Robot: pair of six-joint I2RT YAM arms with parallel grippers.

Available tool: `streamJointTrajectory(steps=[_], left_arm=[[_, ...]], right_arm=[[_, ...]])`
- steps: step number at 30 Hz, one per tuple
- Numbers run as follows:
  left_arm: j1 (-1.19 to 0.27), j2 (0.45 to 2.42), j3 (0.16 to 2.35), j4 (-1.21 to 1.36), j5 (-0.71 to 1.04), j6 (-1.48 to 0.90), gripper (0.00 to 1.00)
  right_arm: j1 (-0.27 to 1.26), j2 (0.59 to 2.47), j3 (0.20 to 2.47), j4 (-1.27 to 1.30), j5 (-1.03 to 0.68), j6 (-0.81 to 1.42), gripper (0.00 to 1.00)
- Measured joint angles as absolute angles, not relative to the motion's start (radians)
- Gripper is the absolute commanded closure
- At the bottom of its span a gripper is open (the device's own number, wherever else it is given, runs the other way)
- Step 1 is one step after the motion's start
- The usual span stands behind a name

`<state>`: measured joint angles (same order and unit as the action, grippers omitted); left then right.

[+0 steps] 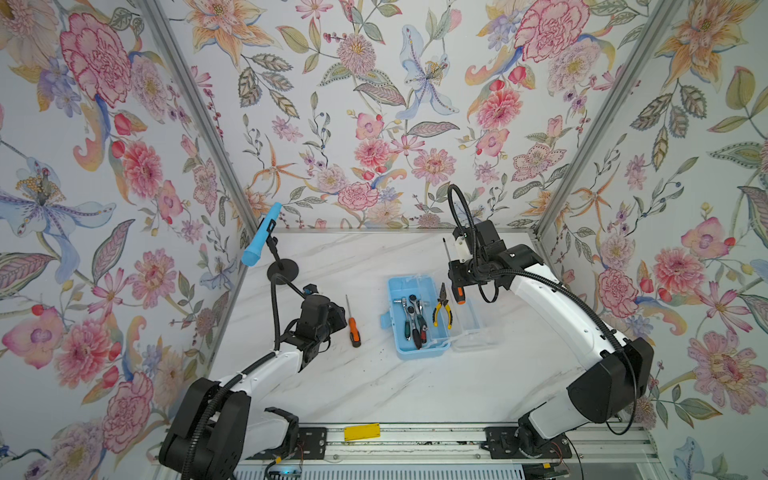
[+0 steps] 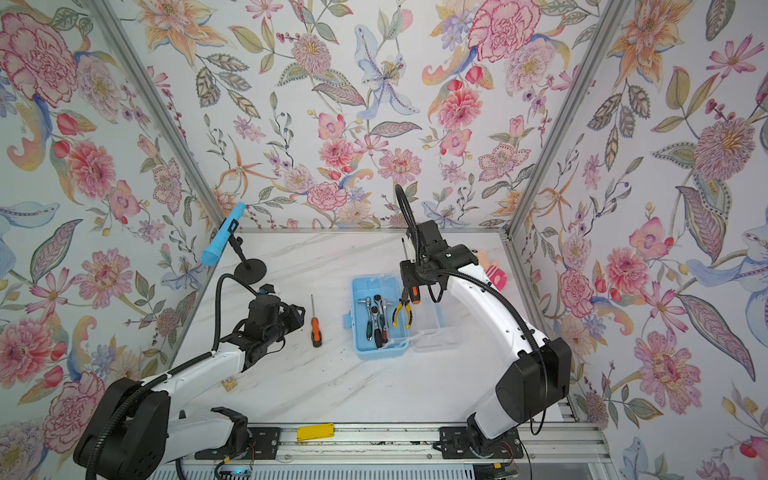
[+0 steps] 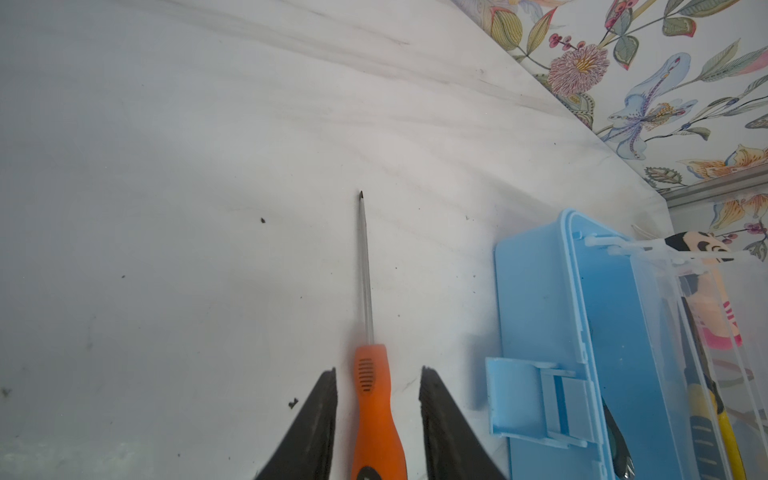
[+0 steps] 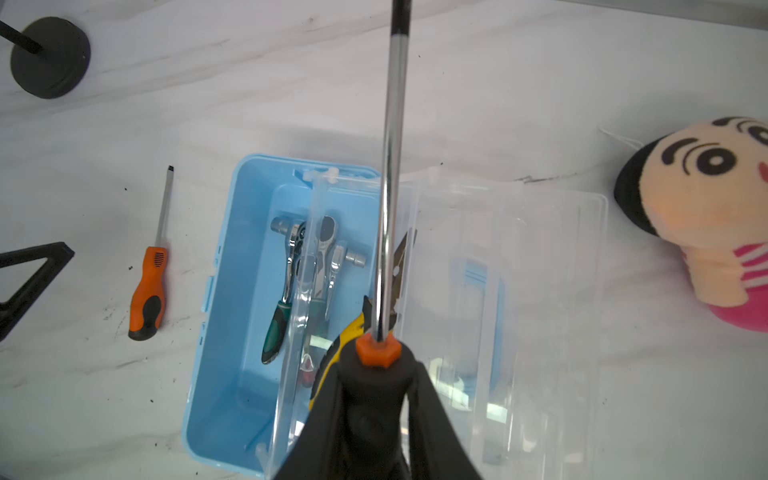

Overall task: Pack the tool kit
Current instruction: 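Close the right gripper on the black-handled screwdriver's handle, then lower the black-handled screwdriver into the clear compartment and open the right gripper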

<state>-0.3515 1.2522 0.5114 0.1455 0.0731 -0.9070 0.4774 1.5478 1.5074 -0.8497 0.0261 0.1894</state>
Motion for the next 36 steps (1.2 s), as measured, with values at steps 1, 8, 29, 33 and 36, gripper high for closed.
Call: streamJointTrajectory(steps=[1,8,29,33,36], left_arm=[[-0.352,1.261,0.514,0.149,0.075,-0.904,0.63],[-0.352,1.287,0.525,0.156,0.080,-0.897,0.63],[-0.352,1.287,0.525,0.159,0.080,-0.897,0.61],[-0.352,1.285,0.525,0.158,0.079,-0.897,0.60],[-0.352,1.271,0.525,0.152,0.078,-0.897,0.60]], right_arm=[[0.475,1.542,1.486,-0.857,0.028,0.186,1.00],[0.474,1.540,1.395,-0.884,0.062,0.164,1.00],[0.459,1.584,1.299,-0.847,0.125,0.174,0.71],[0.459,1.584,1.304,-0.849,0.123,0.188,0.51],[0.477,1.583,1.351,-0.878,0.141,0.192,0.50]])
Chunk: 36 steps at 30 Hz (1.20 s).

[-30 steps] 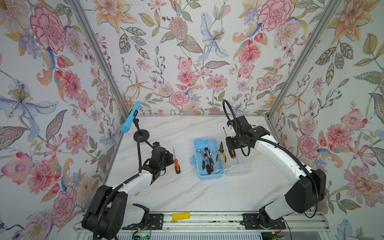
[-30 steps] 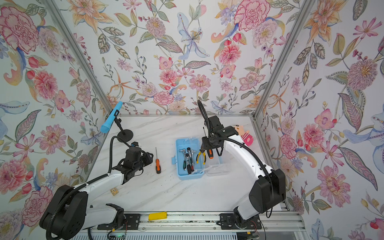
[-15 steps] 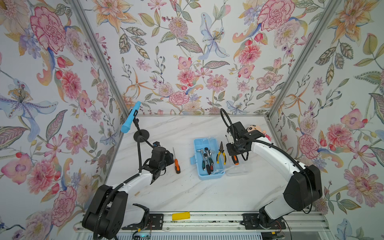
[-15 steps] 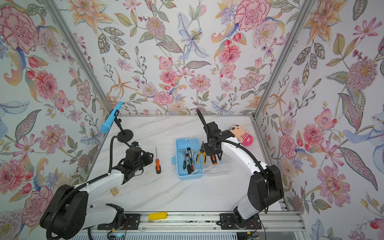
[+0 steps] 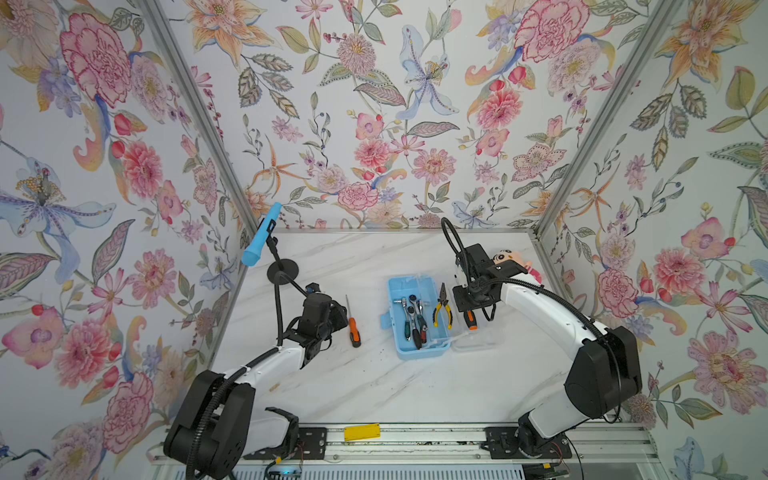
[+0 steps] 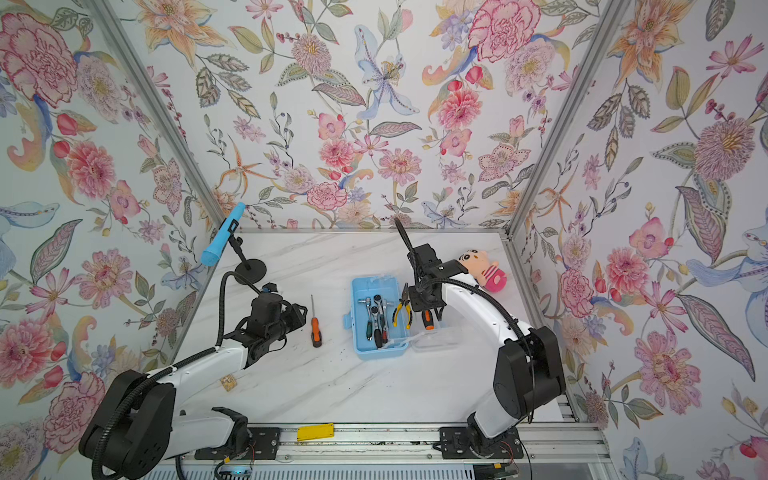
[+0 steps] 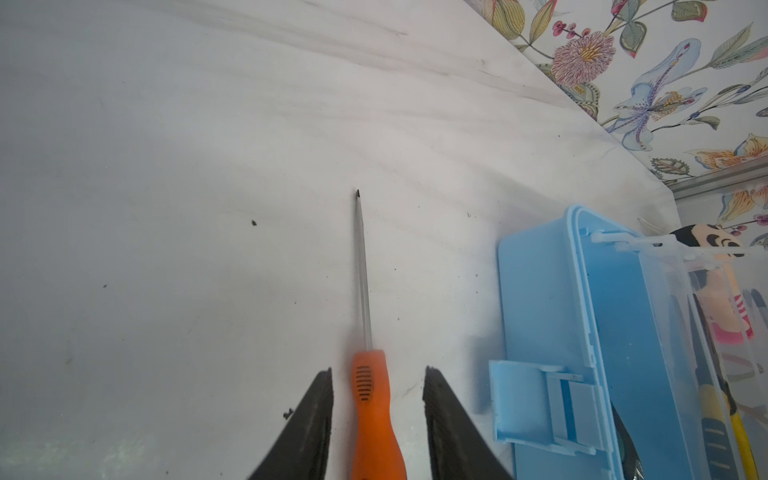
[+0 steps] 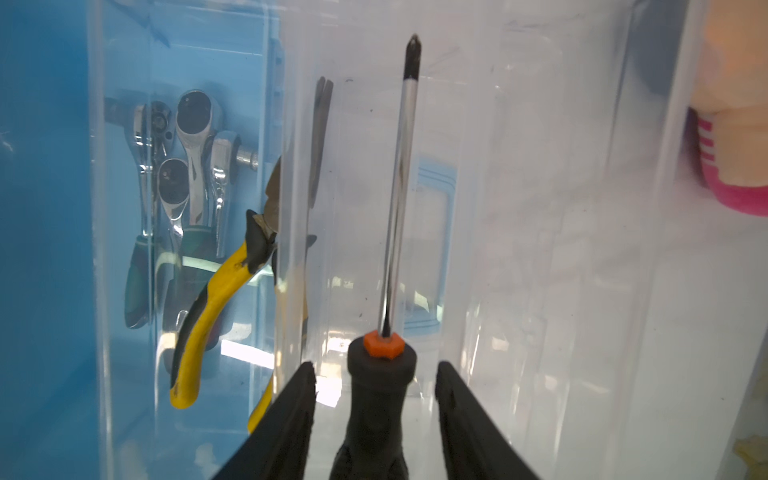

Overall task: Pack the tool kit
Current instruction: 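Lower the black-handled screwdriver into the clear compartment and open the right gripper, then move the right gripper back over the orange-handled screwdriver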

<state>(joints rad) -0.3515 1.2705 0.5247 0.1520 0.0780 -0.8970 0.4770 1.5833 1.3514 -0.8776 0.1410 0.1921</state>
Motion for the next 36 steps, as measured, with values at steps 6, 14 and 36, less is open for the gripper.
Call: streamJointTrajectory(steps=[6,14,36], left_arm=[[-0.349,1.168,0.504,0.135,0.072,-0.908,0.57],[-0.288,0.937,0.309,0.203,0.126,-1.001,0.53],[-0.263,0.492,0.072,0.123,0.147,-1.134,0.53]], right_arm=[[0.624,1.580,1.621,-0.896,0.186,0.214,0.46],[0.834,1.779,1.826,-0.789,0.115,0.259,0.45],[0.999,2.303,1.990,-0.718,-0.072,0.331,0.48]])
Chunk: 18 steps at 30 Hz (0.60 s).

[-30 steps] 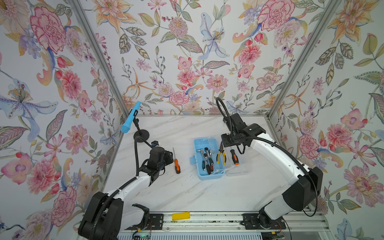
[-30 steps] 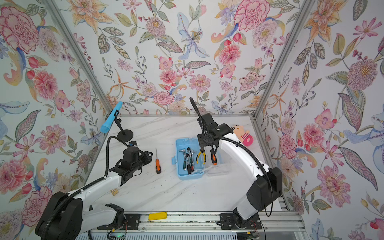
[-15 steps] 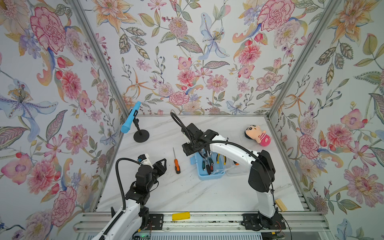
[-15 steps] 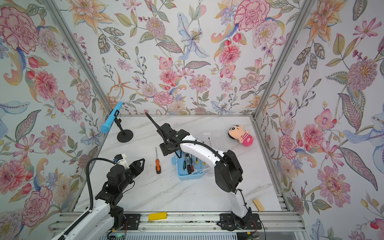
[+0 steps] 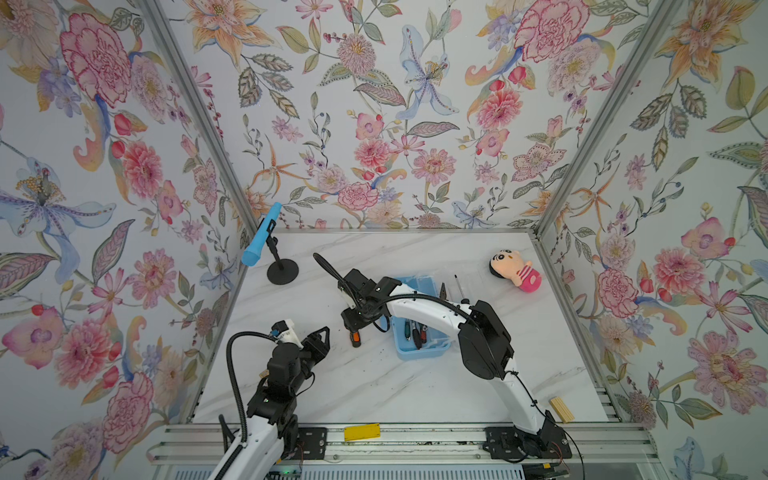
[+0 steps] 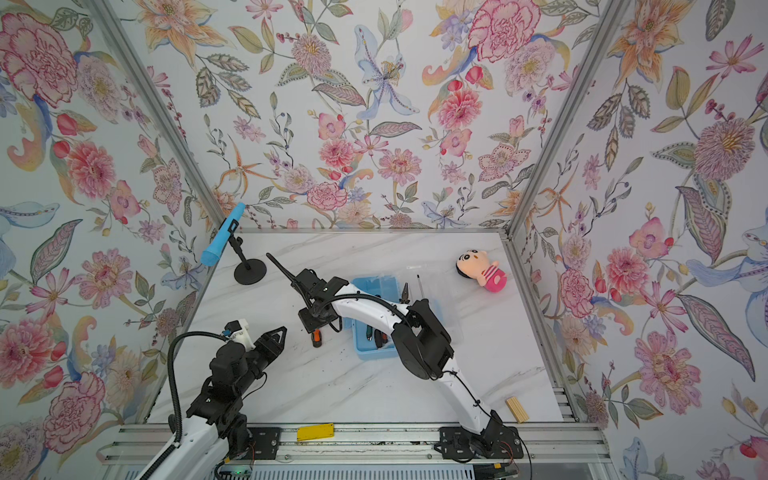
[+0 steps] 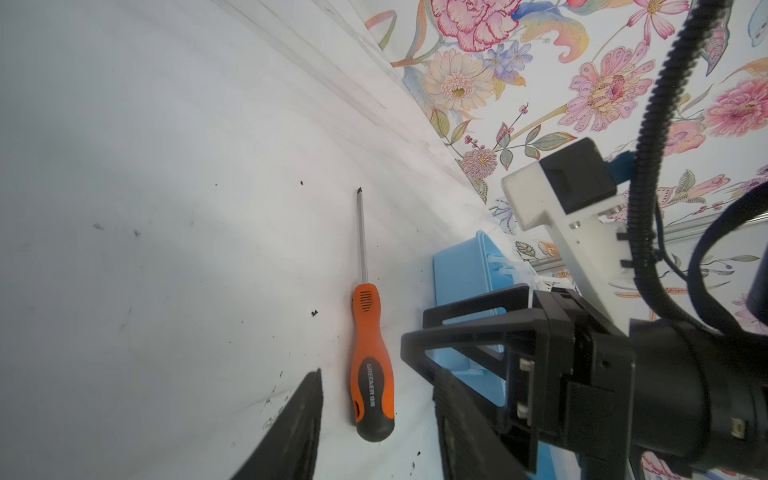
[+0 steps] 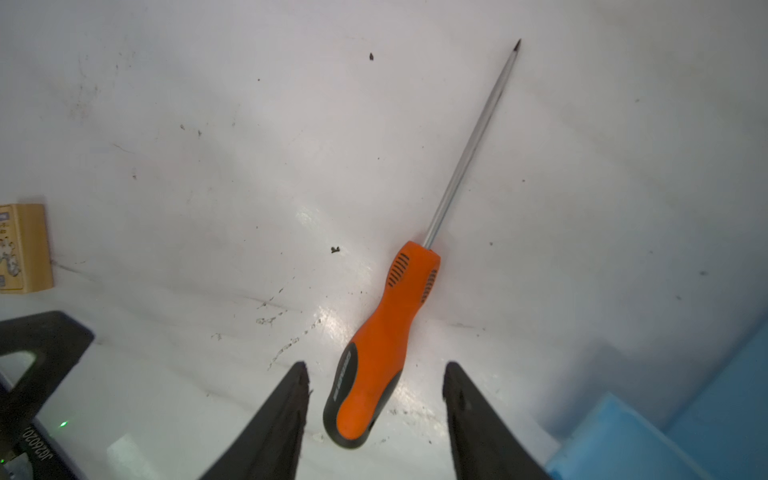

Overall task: Pack the tool kit
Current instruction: 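Move the right gripper back over the orange-handled screwdriver, then close the right gripper on the orange-handled screwdriver's handle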

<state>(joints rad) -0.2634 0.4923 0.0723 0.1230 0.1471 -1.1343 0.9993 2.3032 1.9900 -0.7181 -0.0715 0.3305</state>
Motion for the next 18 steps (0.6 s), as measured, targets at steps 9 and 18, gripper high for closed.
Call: streamJointTrajectory(steps=[9,18], left_arm=[[-0.263,0.506,0.072,0.097,0.146,-1.114,0.54],[-0.263,0.552,0.070,0.109,0.146,-1.107,0.55]], right_arm=[[0.999,2.398,2.044,-0.710,-0.053,0.344,0.58],[1.002,2.438,2.074,-0.714,-0.002,0.352,0.69]])
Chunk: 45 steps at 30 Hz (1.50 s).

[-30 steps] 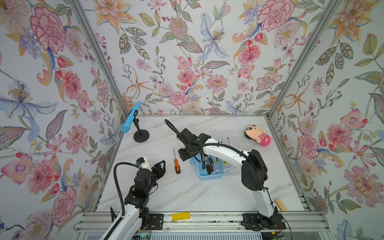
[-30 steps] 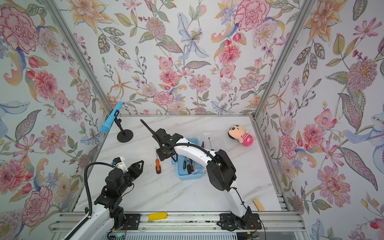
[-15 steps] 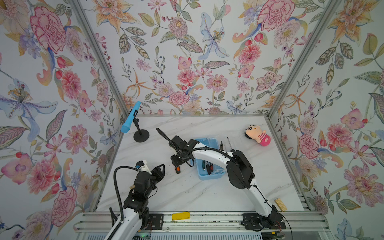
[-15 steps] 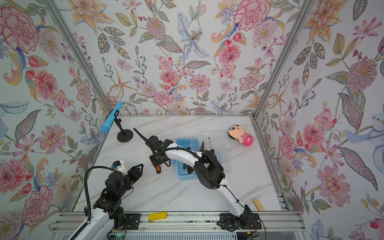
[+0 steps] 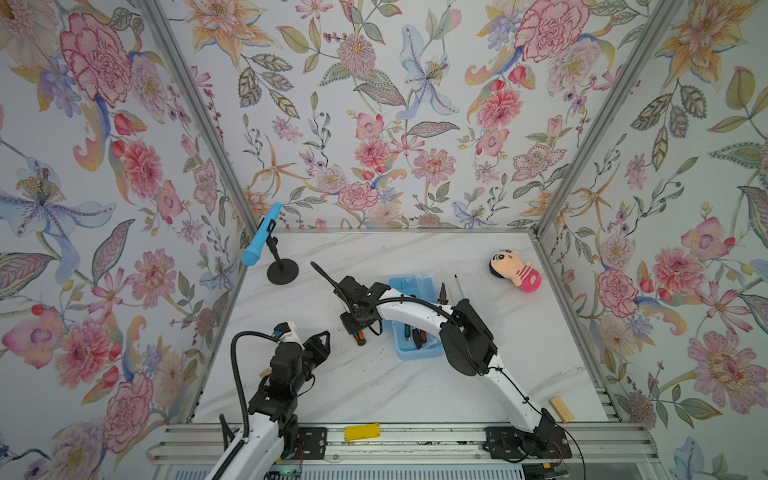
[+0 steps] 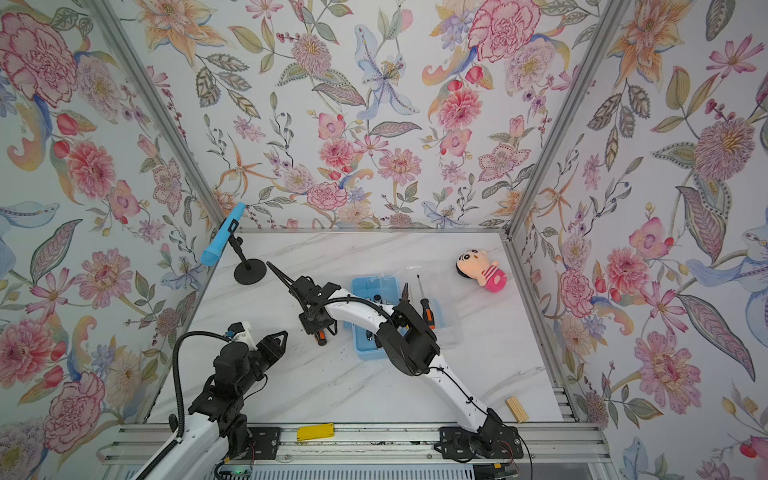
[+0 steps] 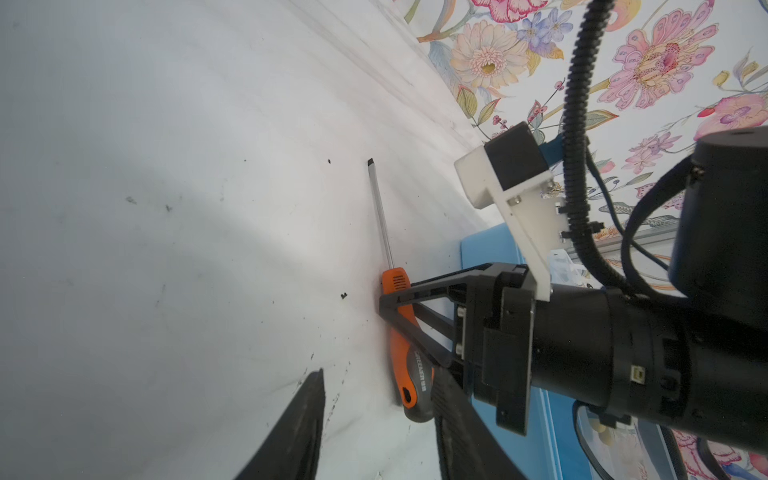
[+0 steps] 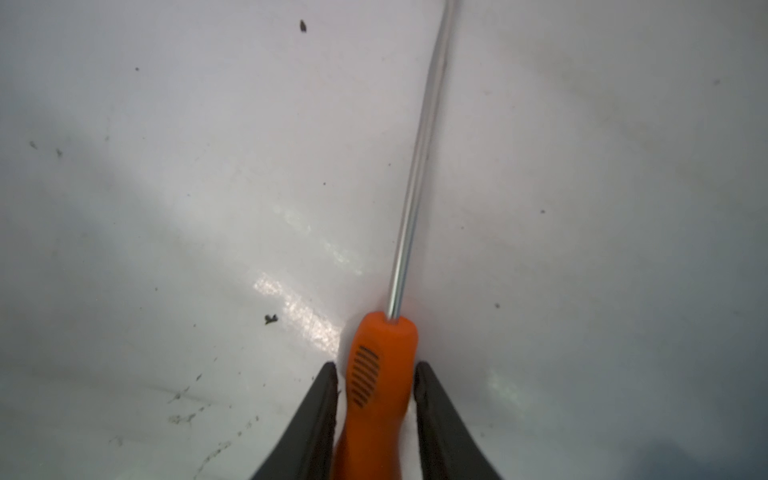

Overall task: Pack the tool kit
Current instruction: 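Close the right gripper on the orange-handled screwdriver's handle, then carry the orange screwdriver into the clear compartment while the left gripper moves over the box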

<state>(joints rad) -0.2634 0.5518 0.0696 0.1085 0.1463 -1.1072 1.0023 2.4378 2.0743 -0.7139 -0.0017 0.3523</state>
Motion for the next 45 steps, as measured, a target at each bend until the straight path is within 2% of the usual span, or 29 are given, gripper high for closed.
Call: streamJointTrajectory(steps=[5,7,10,19,24,33,40,45], left_arm=[[-0.263,0.591,0.070,0.113,0.146,-1.087,0.55],[-0.263,0.611,0.073,0.117,0.146,-1.076,0.56],[-0.263,0.651,0.092,0.125,0.146,-1.057,0.57],[-0.263,0.760,0.196,0.167,0.151,-1.005,0.59],[-0.263,0.796,0.257,0.194,0.154,-0.983,0.59],[-0.306,0.989,0.373,0.284,0.154,-0.966,0.61],[-0.448,1.261,0.572,0.398,0.179,-0.941,0.61],[-0.498,1.442,0.694,0.452,0.212,-0.931,0.61]], right_arm=[[1.011,2.450,2.089,-0.717,0.026,0.352,0.75],[1.013,2.451,2.093,-0.720,0.034,0.351,0.82],[1.015,2.462,2.117,-0.739,0.036,0.352,1.00],[0.990,2.460,2.128,-0.759,-0.015,0.345,1.00],[0.940,2.397,2.128,-0.770,-0.078,0.345,1.00],[0.810,2.047,2.028,-0.754,-0.062,0.314,1.00],[0.632,1.805,1.767,-0.763,0.038,0.267,1.00],[0.500,1.631,1.575,-0.786,0.101,0.239,1.00]])
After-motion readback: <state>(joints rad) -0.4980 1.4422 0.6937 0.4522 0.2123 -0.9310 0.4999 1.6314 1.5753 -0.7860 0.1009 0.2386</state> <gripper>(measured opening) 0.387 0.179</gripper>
